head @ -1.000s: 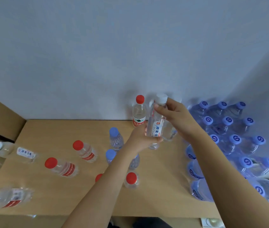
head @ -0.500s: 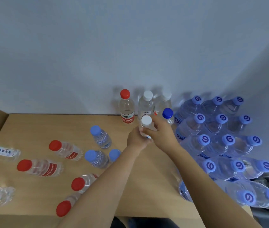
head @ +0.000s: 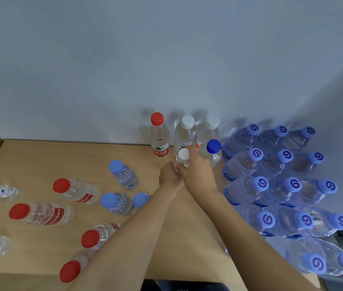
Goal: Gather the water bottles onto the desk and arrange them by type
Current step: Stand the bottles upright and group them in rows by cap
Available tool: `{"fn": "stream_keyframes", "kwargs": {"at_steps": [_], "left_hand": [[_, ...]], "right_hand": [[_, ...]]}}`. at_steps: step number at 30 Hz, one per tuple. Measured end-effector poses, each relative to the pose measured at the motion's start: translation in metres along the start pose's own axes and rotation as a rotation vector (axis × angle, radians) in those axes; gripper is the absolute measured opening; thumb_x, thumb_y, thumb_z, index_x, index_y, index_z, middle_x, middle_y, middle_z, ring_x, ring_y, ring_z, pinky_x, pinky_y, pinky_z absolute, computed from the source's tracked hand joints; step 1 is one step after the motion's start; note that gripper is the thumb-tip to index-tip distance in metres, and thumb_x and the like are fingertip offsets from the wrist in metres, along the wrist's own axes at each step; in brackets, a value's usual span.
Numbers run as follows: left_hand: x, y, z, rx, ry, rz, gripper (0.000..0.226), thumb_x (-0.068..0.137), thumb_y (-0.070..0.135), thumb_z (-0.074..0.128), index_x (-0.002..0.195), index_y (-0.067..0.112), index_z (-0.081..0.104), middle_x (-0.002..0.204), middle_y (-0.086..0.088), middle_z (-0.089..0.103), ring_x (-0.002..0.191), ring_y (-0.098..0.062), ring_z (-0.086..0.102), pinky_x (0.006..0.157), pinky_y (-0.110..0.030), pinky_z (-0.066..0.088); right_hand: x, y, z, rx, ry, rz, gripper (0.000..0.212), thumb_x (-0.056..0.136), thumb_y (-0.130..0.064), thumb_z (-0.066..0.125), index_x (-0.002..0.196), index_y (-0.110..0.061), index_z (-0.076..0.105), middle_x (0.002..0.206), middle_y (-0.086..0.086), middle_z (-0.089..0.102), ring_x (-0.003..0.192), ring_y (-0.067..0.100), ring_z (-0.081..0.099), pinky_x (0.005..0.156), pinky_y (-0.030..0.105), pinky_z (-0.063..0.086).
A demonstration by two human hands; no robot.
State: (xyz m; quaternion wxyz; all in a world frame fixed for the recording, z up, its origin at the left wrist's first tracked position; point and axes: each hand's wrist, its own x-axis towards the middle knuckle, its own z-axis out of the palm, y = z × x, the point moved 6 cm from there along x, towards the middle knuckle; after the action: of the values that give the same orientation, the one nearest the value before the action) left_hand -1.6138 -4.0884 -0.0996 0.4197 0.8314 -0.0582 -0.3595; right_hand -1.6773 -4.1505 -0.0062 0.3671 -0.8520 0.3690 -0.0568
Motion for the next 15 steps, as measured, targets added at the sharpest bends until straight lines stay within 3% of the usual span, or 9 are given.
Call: {"fn": "stream_keyframes", "kwargs": {"at_steps": [4,7,10,15], "left_hand": [[0.004,0.003,0.002,-0.069,-0.018,-0.031,0.017,0.096,0.015,0.045,0.092,0.003,0.058,0.106,-0.022,0.067,0.101,-0.04,0.061,0.074,-0.036,0.042],[0.008,0.005,0.002,-0.046,-0.022,-0.038,0.019,0.097,0.011,0.042,0.081,0.007,0.051,0.085,-0.013,0.061,0.082,-0.03,0.053,0.063,-0.029,0.037],[0.011,0.006,0.003,-0.144,-0.022,-0.059,0.027,0.099,0.012,0.043,0.073,0.012,0.049,0.078,-0.007,0.053,0.082,-0.026,0.049,0.071,-0.033,0.038],[0.012,0.009,0.003,-0.078,0.01,-0.032,0.028,0.1,0.019,0.043,0.072,0.016,0.046,0.072,-0.001,0.051,0.072,-0.021,0.048,0.063,-0.028,0.036]], "right_hand": [[0.007,-0.011,-0.001,-0.17,0.035,-0.062,0.036,0.093,0.0,0.056,0.127,-0.008,0.047,0.121,0.009,0.057,0.103,0.028,0.061,0.076,0.03,0.045],[0.013,-0.017,-0.001,-0.27,0.043,-0.079,0.04,0.092,0.002,0.056,0.129,-0.008,0.047,0.127,0.008,0.053,0.106,0.024,0.058,0.076,0.025,0.042],[0.019,-0.02,-0.003,-0.319,0.072,-0.092,0.039,0.09,0.002,0.057,0.126,-0.008,0.048,0.126,0.008,0.051,0.102,0.022,0.058,0.07,0.021,0.035],[0.022,-0.022,-0.006,-0.35,0.062,-0.118,0.039,0.09,0.005,0.055,0.126,-0.007,0.048,0.125,0.01,0.05,0.103,0.022,0.055,0.079,0.022,0.038]]}}
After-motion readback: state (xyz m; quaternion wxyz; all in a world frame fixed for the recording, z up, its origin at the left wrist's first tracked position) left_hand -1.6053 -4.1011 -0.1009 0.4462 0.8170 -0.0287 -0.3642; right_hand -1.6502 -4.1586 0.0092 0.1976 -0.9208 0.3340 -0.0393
